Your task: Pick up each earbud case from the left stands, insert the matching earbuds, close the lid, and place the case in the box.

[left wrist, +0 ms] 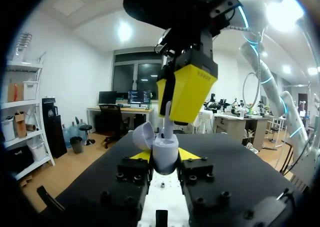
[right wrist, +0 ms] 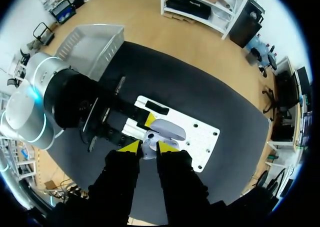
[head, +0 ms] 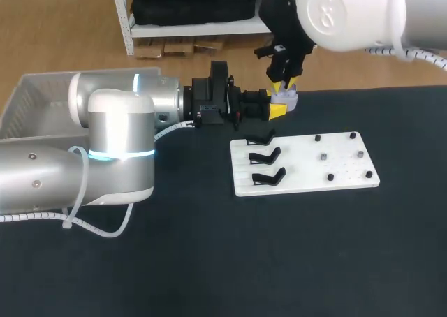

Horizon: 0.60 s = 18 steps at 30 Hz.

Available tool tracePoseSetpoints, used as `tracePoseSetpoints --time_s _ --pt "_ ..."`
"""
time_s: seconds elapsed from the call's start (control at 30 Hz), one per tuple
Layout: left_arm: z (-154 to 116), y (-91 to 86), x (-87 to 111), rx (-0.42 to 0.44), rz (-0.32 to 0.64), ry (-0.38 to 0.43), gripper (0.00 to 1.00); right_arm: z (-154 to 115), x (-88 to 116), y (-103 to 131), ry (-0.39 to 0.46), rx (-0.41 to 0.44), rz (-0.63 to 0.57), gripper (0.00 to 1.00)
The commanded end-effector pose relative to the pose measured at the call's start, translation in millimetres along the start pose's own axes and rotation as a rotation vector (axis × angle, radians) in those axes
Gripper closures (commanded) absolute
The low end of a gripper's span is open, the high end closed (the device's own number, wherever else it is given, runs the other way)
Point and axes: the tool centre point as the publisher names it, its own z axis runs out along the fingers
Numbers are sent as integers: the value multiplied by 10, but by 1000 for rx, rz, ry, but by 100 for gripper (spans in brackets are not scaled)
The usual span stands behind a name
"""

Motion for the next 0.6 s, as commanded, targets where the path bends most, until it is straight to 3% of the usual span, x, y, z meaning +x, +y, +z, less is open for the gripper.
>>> tracePoseSetpoints --time_s 0.03,0.6 --pt "0 3 7 -1 2 -4 100 18 -1 -28 -5 -9 -1 100" --pt "0 3 7 -1 2 -4 100 92 -22 -32 2 -7 4 100"
